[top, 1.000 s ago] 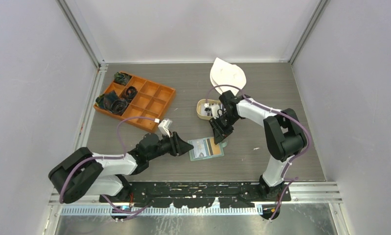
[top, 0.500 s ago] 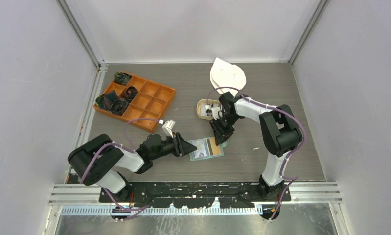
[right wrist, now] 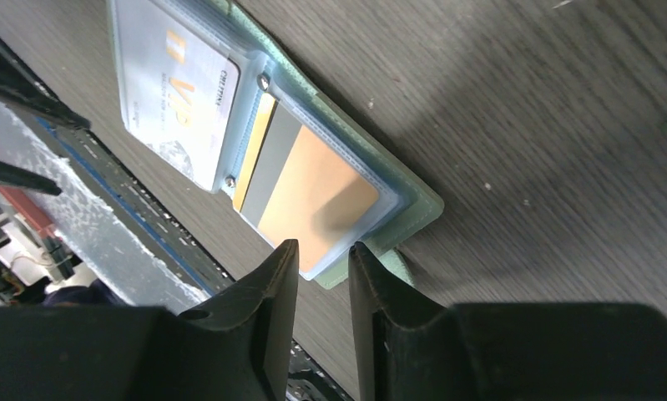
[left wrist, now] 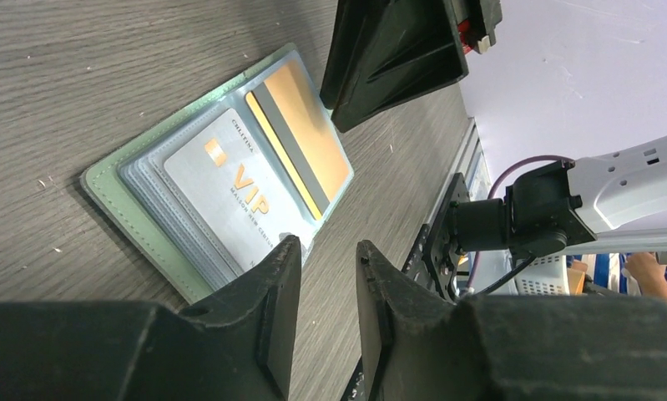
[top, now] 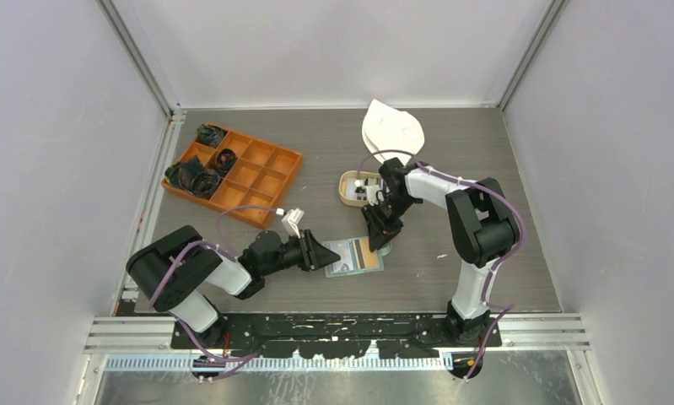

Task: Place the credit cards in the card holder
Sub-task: Turn over the card slot in the card holder.

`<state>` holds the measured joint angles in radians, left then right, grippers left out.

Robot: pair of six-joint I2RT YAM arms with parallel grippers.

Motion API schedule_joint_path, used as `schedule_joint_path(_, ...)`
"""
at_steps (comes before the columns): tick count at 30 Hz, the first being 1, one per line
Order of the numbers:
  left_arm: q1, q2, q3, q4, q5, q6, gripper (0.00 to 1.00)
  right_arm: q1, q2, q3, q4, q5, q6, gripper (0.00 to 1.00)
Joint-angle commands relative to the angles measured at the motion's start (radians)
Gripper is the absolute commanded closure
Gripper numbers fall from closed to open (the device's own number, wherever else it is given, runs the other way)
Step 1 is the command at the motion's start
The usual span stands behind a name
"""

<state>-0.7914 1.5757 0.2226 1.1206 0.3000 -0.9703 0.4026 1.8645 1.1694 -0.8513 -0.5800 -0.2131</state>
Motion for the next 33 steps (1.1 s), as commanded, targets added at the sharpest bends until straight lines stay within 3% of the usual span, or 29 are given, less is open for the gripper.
schedule_joint_path(1,0.004,0.023,0.024,0.11,0.019,-0.01,0.69,-0.017,0.01,0.043,-0.029,-0.099,0.009,0.67)
schedule_joint_path(20,0.003,0.092,0.035,0.161,0.025,-0.035,0.67,-0.064,0.041,0.041,-0.034,-0.372,0.041,0.68)
schedule_joint_path(33,0.0,0.111,0.059,0.122,0.029,-0.039,0.66,-0.064,0.064,0.032,-0.006,-0.446,0.075,0.67)
